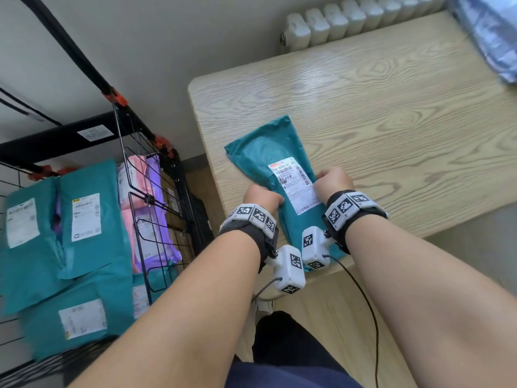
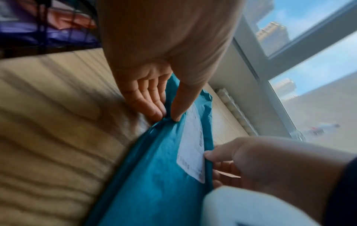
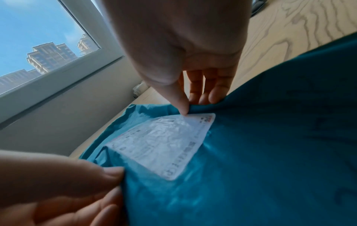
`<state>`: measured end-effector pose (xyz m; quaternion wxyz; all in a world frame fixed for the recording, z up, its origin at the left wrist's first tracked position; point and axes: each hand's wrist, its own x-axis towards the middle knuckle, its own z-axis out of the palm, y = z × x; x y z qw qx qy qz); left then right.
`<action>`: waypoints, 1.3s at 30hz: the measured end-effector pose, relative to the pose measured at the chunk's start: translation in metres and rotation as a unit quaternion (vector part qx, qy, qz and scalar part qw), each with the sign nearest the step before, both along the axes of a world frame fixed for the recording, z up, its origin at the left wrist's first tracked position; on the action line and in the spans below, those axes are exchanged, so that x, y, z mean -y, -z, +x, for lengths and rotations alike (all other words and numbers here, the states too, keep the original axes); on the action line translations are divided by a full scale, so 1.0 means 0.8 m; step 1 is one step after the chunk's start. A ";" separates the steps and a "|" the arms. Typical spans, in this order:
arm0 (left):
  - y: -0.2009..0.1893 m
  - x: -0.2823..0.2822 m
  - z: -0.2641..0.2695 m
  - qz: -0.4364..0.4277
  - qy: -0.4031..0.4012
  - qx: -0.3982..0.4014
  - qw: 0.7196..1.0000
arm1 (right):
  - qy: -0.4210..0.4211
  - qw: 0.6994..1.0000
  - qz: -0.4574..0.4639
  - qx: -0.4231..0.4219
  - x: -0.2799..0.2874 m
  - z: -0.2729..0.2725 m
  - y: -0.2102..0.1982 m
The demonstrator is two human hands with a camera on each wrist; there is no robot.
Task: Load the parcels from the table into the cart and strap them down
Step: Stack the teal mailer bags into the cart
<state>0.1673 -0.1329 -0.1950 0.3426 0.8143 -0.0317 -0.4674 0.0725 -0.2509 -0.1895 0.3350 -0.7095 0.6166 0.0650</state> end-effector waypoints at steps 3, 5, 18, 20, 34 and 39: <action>0.000 -0.014 0.000 -0.001 -0.037 -0.046 0.998 | -0.002 1.000 0.008 0.018 -0.012 0.010 -0.002; -0.002 -0.023 0.004 0.004 -0.049 -0.051 0.997 | -0.006 0.999 0.011 0.030 -0.019 0.019 -0.006; -0.024 -0.163 0.167 -0.082 -0.167 0.078 0.979 | -0.103 0.984 0.026 0.145 -0.135 0.195 -0.062; -0.051 -0.205 0.194 -0.087 -0.191 0.103 0.972 | -0.123 0.979 0.024 0.159 -0.168 0.234 -0.070; 0.021 -0.407 0.365 -0.004 -0.225 0.106 0.969 | -0.182 0.970 0.041 0.155 -0.370 0.407 -0.016; 0.044 -0.419 0.393 0.049 -0.086 0.100 0.990 | -0.180 0.981 0.031 0.068 -0.379 0.431 0.023</action>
